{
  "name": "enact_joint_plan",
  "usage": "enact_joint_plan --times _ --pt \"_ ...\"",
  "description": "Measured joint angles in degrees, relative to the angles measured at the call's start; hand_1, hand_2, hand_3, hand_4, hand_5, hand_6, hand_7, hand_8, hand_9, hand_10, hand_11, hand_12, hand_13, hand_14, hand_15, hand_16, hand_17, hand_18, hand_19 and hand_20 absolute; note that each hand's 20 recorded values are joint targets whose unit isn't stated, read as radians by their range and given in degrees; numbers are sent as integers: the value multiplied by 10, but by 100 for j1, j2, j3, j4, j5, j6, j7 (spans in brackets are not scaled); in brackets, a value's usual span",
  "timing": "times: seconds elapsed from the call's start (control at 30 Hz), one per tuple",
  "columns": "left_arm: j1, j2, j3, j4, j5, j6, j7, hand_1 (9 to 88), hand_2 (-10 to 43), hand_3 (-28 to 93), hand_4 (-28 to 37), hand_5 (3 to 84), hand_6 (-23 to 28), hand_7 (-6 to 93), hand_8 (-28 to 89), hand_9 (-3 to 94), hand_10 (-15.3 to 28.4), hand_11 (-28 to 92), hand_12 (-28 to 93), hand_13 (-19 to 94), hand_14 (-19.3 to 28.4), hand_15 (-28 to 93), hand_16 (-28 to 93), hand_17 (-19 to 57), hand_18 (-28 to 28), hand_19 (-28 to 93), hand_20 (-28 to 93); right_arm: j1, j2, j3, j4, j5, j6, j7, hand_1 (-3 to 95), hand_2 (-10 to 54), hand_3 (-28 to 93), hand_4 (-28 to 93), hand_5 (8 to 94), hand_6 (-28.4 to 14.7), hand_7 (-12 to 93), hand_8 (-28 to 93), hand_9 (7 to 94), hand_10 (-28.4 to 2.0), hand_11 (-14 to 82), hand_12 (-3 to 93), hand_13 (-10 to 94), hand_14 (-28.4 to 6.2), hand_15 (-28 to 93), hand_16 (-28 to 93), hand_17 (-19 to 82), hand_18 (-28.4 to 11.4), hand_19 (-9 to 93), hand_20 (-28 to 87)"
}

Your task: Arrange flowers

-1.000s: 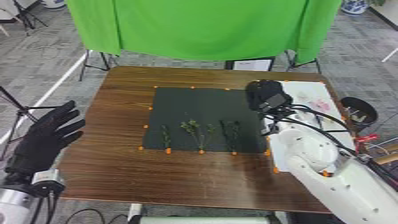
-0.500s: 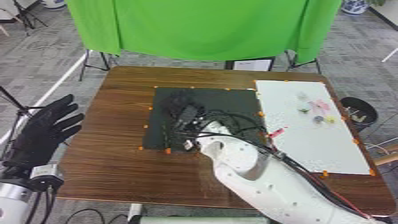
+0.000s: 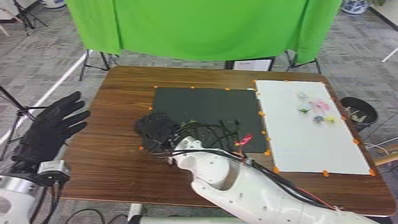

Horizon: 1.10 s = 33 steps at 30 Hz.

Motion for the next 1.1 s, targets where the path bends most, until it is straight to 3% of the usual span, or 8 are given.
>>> enact_joint_plan --times 0.23,0.43,0.67,0.8,0.87,0.93,1.1 --pt "-223 96 173 81 0 -11 -33 238 -47 678 -282 256 35 188 -96 198 110 174 204 163 152 243 35 -122 234 376 91 113 -108 -156 260 -242 110 330 524 -95 834 -283 650 40 550 34 841 -27 165 506 728 -38 724 413 373 -187 890 552" --pt "-238 105 184 83 -1 -12 -38 238 -47 678 -282 256 35 189 -96 199 109 175 204 162 153 244 35 -121 233 376 91 118 -108 -161 347 -369 46 412 476 -95 805 -283 610 37 540 36 792 -37 161 514 675 -45 771 377 340 -182 888 562" --pt "-247 105 193 84 -2 -13 -39 237 -47 679 -282 256 35 188 -96 198 110 176 205 162 153 244 34 -120 234 378 91 115 -110 -102 294 -515 -594 591 437 -95 781 -283 550 27 547 28 730 -41 187 517 631 -52 792 365 318 -181 885 575" --pt "-254 105 211 89 0 -17 -43 238 -47 678 -282 256 36 187 -96 199 109 175 204 162 153 245 34 -121 234 378 91 112 -110 -65 272 -521 -670 664 400 -95 787 -283 524 22 507 7 641 -64 343 403 604 -59 811 348 308 -180 880 586" --pt "-254 105 211 89 2 -17 -43 238 -46 677 -283 256 36 187 -96 198 109 176 204 162 153 245 34 -121 234 378 91 108 -110 -40 254 -521 -679 701 377 -95 811 -283 517 18 506 -130 607 -81 415 335 598 -62 816 342 307 -181 881 585" --pt "-249 105 211 89 3 -17 -43 239 -46 677 -282 256 36 187 -95 198 109 176 204 162 153 244 34 -121 233 377 91 90 -108 4 192 -501 -730 760 362 -95 818 -283 516 12 505 -193 592 -91 438 310 595 -64 818 339 305 -182 882 584" --pt "-159 68 145 60 8 -15 -34 239 -46 677 -282 256 35 187 -96 198 110 176 204 162 153 244 34 -121 234 377 91 -67 -71 277 -298 -214 -1151 934 314 -95 813 -283 514 -1 489 -193 586 -103 439 303 595 -72 822 336 304 -187 887 585"
